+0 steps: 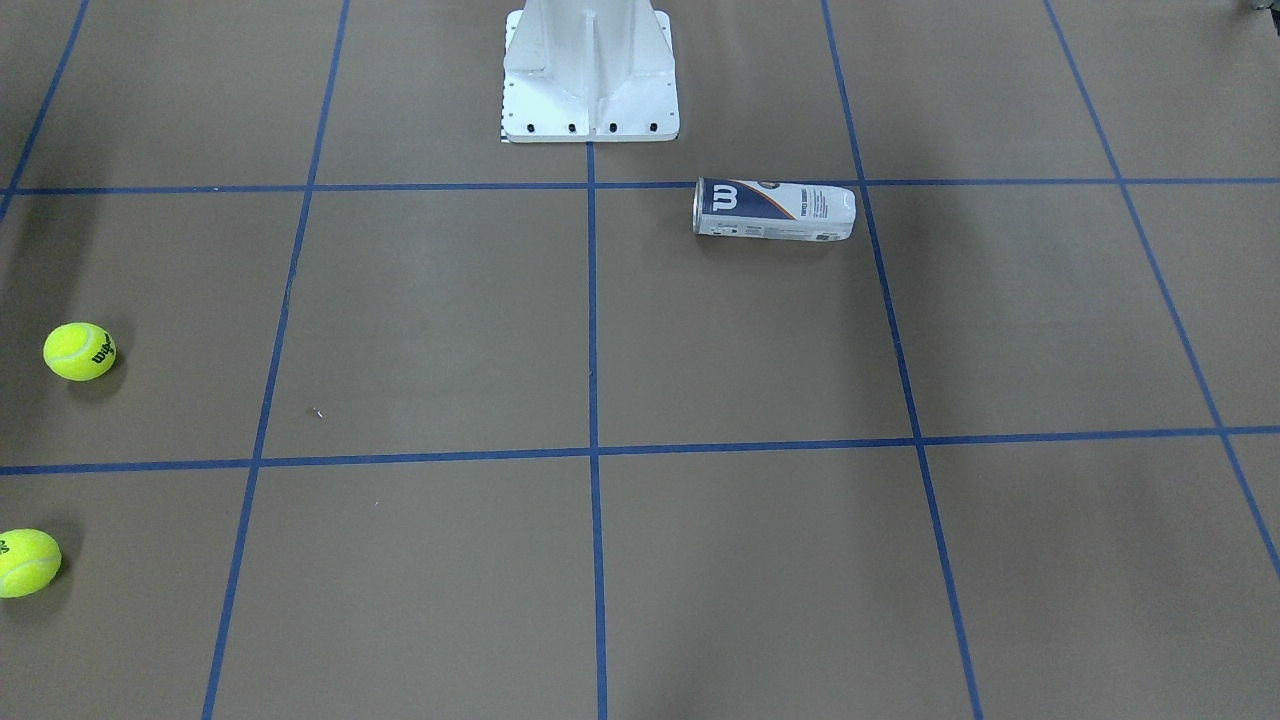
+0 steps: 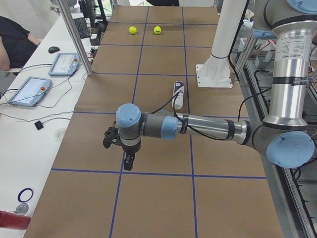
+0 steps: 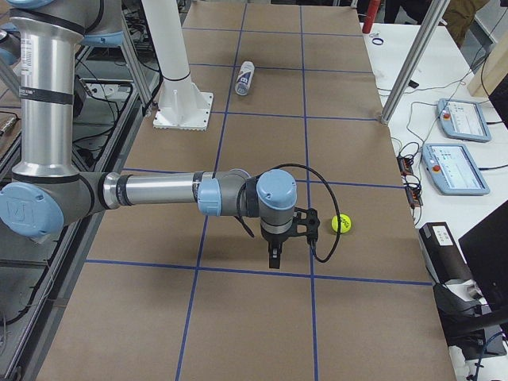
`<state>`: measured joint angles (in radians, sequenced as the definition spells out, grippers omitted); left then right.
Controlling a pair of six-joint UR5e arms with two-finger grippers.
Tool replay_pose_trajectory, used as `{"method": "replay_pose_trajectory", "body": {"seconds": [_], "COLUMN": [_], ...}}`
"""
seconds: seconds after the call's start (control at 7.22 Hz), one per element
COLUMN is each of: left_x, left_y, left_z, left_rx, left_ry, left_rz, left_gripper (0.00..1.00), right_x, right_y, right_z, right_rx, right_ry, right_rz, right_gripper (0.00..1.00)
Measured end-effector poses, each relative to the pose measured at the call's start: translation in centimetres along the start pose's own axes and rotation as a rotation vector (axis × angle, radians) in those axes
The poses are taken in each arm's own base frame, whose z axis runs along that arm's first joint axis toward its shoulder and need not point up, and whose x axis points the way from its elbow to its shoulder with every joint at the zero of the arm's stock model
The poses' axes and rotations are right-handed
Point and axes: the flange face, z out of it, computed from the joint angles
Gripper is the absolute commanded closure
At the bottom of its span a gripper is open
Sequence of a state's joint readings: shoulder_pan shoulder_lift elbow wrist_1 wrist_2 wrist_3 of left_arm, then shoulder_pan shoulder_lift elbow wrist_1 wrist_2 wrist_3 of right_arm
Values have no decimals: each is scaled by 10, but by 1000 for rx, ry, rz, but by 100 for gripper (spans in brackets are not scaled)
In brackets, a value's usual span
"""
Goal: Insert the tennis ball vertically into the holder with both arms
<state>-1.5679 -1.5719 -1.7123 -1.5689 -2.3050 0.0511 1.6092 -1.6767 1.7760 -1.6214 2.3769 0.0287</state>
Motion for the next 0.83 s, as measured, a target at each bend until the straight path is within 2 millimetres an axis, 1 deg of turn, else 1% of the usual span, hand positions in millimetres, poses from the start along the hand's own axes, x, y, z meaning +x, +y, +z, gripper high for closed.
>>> {"method": "replay_pose_trajectory", "body": {"seconds": [0.14,0.28,0.42,0.55,0.69,0.83], "left_x": [13,40,90,146,200,250], "left_y": [-7,-18,-40,-63,-77,-81], "left_z": [-12,-29,-44,-48,-45,-45], "left_rx": [27,63,98,118,130,138], "left_ry": [-1,-1,-5,-11,7,60], "left_rz": [29,86,186,296,392,476], "left_gripper": [0,0,1,1,1,0], "right_x": [-1,-2,-3,-4,-4,-4], "right_y": [0,0,0,0,0,0], "right_z": [-1,-2,-2,-3,-3,-3], "right_rx": [2,4,5,5,5,5], "right_ry": [-1,-2,-5,-11,-17,-21], "right_rz": [-1,-2,-2,0,2,4], "right_gripper": [1,1,1,1,1,1]}}
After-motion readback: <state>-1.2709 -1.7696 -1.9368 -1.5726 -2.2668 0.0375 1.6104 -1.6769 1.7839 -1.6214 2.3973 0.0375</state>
